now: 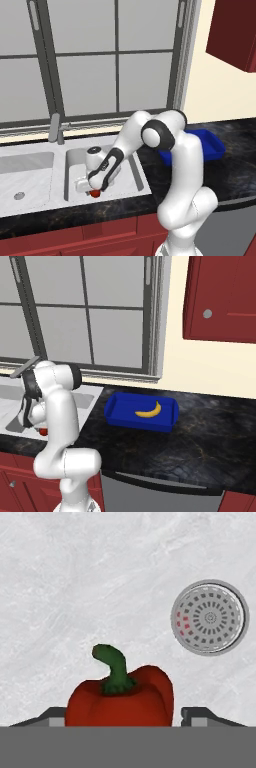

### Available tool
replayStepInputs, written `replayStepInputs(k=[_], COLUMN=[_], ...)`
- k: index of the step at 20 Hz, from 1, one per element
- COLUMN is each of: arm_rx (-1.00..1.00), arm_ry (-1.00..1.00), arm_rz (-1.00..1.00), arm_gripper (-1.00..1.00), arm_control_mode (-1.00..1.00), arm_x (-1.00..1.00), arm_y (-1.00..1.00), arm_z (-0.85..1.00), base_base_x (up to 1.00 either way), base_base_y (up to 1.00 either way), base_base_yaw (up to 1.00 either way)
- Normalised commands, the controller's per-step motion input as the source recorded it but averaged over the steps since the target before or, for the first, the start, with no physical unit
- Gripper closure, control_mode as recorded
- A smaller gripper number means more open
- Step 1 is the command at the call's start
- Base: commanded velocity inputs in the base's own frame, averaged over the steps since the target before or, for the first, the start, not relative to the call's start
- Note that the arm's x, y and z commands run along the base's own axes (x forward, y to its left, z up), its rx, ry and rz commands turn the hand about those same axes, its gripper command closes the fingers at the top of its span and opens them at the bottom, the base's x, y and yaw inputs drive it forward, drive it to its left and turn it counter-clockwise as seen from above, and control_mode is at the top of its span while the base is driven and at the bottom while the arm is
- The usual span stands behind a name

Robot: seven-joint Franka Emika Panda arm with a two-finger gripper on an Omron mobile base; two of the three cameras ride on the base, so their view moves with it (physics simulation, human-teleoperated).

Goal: Pick up all produce items and place them in the sink. Turn on the sink faucet to wash them. Then turn the sink off and put them in the tray.

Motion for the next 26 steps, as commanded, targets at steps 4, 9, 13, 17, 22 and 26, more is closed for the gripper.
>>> replayStepInputs(k=[4,9,13,17,22,26], arm_rx=[0.0,0.02,0.07,0.07,0.03,0.04], arm_ry=[0.0,-0.12,-0.15,-0.13,-0.12,-0.08], arm_rz=[0.0,0.04,0.06,0.08,0.06,0.04], arm_gripper=[1.0,1.0,1.0,1.0,1.0,1.0], arm_control_mode=[-1.0,-1.0,-1.0,-1.0,-1.0,-1.0], arm_x=[-0.05,-0.05,-0.01,0.0,0.0,-0.01], arm_y=[0.0,-0.2,-0.39,-0.36,-0.41,-0.66], arm_z=[-0.12,0.34,0.81,0.9,0.86,0.63], base_base_x=[0.0,0.0,0.0,0.0,0.0,0.0], base_base_y=[0.0,0.0,0.0,0.0,0.0,0.0], base_base_yaw=[0.0,0.0,0.0,0.0,0.0,0.0])
